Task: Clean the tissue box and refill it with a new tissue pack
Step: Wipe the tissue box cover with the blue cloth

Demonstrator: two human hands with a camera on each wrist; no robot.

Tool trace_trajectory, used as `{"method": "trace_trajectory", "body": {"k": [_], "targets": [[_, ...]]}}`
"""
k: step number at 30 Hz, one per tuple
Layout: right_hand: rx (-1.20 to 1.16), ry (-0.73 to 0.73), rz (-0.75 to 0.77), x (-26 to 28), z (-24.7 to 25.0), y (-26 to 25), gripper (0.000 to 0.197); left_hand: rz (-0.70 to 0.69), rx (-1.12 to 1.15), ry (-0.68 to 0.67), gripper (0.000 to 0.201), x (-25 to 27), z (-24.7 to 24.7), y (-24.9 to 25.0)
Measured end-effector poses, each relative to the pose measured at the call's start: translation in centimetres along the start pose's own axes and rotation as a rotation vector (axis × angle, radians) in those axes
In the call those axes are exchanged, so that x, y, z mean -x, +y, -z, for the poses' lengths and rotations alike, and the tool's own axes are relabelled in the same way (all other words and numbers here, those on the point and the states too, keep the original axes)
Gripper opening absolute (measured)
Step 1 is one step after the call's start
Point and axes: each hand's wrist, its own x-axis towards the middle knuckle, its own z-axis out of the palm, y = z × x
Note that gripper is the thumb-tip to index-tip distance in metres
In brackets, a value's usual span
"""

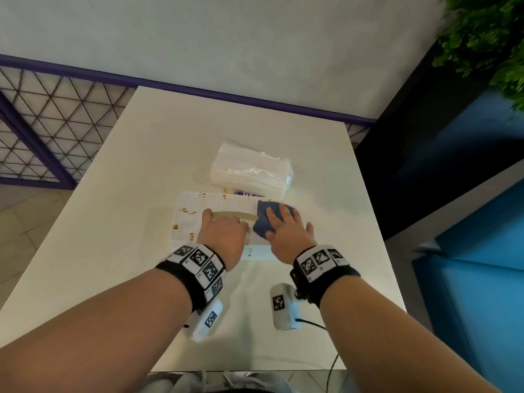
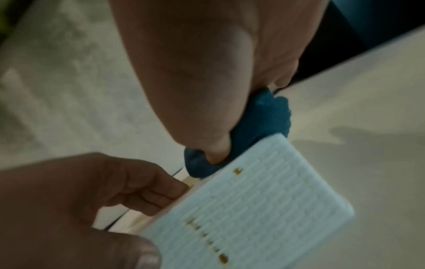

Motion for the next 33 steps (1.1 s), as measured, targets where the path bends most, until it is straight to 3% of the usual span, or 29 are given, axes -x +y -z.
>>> {"method": "trace_trajectory", "body": {"k": [6,12,18,24,33], "targets": [[-0.006,0.056,-0.017,-3.5,1.6,-0.9,0.059,0.007,0.007,-0.039,0.042,-0.5,0.5,-0.4],[0.118,0.074,0.026,-0.5,-1.0,-1.1,0.058,-0.017,0.013,-0.051,0.039,-1.0,0.6,-0.5],[-0.045,0.059,-0.016,-3.7,2.2,-1.0,0.061,-0.017,0.006,-0.091,0.029,-1.2,1.1,-0.4],[0.161,0.021,0.063,-0.5,-0.1,-1.6,0.055,-0.008,0.021,-0.062,0.029,-1.2,0.5,-0.3],[-0.001,0.053,0.023,-3.3,1.5,-1.1,0.06,-0.006,0.03,-0.087,0.036,-1.0,0.7,-0.3]]}}
